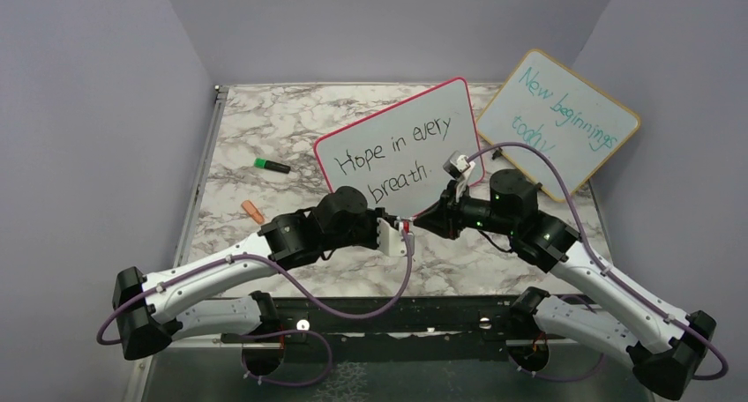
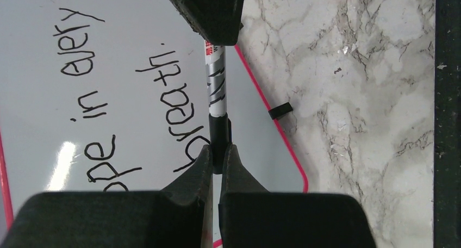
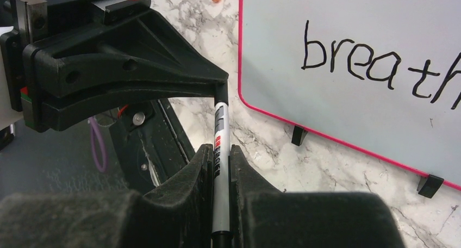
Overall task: Write a sentence on the whiteboard
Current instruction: Close the whiteboard marker at the center of the board.
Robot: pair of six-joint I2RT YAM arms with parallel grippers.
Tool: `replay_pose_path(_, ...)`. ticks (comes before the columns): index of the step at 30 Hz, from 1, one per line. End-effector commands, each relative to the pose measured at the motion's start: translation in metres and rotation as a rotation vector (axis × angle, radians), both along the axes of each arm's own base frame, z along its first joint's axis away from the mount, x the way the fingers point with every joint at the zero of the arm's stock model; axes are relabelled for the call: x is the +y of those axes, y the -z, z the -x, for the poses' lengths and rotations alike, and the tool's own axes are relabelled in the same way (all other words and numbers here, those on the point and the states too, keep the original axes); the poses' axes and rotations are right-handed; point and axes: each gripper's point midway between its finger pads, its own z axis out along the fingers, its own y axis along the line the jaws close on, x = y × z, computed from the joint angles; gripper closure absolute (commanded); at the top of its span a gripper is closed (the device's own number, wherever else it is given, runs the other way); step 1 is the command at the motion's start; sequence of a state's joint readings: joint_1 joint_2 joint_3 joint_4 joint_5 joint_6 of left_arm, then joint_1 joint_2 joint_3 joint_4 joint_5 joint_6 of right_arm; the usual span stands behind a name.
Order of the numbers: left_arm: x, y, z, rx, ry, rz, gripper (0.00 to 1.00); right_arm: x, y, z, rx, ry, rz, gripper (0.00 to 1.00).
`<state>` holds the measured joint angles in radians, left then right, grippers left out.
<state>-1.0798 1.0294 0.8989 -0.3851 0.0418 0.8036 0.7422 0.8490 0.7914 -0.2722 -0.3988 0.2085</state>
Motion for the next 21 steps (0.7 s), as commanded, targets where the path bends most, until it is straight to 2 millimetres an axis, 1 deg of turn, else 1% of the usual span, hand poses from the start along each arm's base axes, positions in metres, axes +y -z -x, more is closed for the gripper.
replay_pose_path(1,-0.036,-0.053,0.014,0.016,0.109,0.177,1.00,0.009,-0.006,-0.001,-0.004,-0.040,-0.018,0.99)
replay_pose_path(5,-0.046,-0.065,0.016,0.016,0.127,0.222,1.00,0.013,-0.006,-0.003,0.012,-0.038,-0.028,0.99)
replay_pose_path(11,-0.057,-0.081,0.019,-0.010,0.152,0.285,1.00,0.018,0.005,-0.008,0.080,-0.012,-0.015,0.99)
replay_pose_path(16,-0.057,-0.088,0.019,-0.039,0.142,0.332,1.00,0.021,0.006,-0.015,0.151,0.048,-0.042,0.99)
replay_pose_path(21,-0.054,-0.089,0.015,-0.062,0.111,0.353,1.00,0.027,0.014,-0.020,0.233,0.085,-0.045,0.99)
